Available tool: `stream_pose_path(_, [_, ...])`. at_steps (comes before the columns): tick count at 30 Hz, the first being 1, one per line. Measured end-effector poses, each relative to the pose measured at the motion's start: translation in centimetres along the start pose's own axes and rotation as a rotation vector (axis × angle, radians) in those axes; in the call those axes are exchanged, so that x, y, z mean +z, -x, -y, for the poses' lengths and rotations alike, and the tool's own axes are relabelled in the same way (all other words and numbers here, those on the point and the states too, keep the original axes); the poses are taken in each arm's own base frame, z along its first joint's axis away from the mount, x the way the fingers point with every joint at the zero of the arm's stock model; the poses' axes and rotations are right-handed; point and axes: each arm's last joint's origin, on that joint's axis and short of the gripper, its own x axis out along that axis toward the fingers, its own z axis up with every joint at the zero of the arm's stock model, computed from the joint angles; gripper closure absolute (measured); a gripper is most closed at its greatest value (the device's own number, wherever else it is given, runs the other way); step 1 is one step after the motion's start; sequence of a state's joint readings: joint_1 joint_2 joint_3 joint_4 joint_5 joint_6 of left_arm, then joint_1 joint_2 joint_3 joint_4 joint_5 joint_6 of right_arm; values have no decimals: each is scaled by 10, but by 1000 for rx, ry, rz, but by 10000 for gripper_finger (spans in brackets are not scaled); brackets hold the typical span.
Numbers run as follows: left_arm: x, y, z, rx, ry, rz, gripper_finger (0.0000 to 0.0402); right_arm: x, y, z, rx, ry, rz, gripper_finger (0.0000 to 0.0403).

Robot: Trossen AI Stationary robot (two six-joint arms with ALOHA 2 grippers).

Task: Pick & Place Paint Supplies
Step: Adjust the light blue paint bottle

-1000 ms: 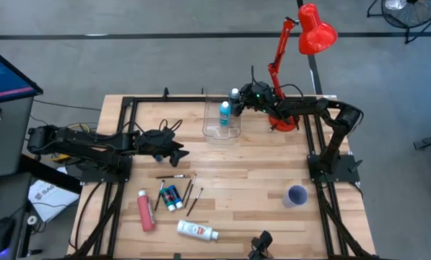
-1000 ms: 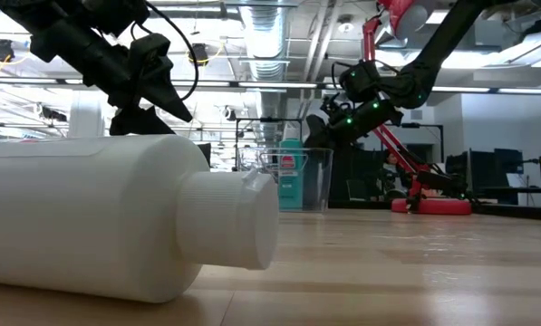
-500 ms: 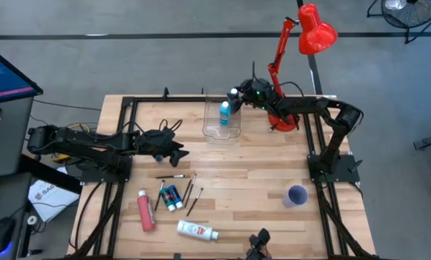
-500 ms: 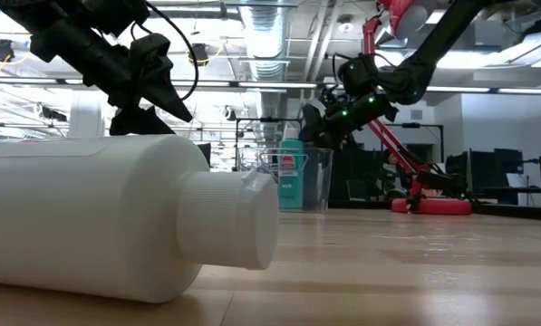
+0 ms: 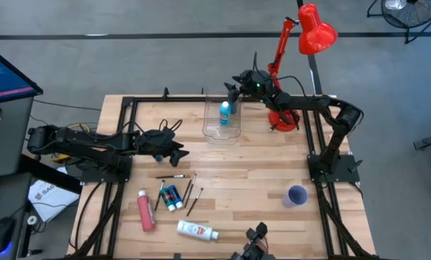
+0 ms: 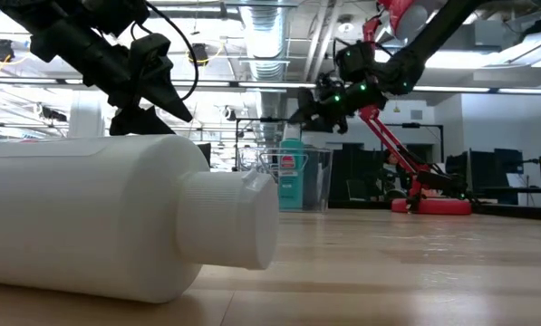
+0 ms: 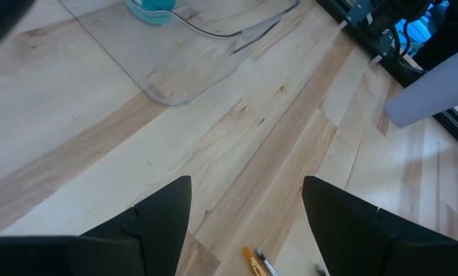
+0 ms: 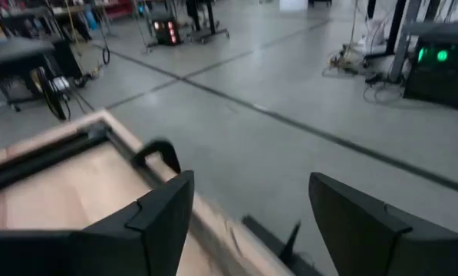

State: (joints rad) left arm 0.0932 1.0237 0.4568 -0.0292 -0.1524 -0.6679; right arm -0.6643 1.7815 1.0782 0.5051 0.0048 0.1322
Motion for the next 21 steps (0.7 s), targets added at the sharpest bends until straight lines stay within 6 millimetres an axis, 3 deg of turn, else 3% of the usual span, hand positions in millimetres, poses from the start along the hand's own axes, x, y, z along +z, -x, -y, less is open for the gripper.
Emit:
stream_pose_path(7, [0, 0, 0, -6, 20, -2, 156, 39, -7, -15, 28, 1, -1, 153])
stream_pose_path(12, [0, 0, 1, -29, 23, -11, 156, 71, -5, -39, 57, 31, -151, 153])
stream_pose_path(21, [0, 1, 2, -60, 15, -27, 156, 131, 36, -92, 207, 232, -434, 154])
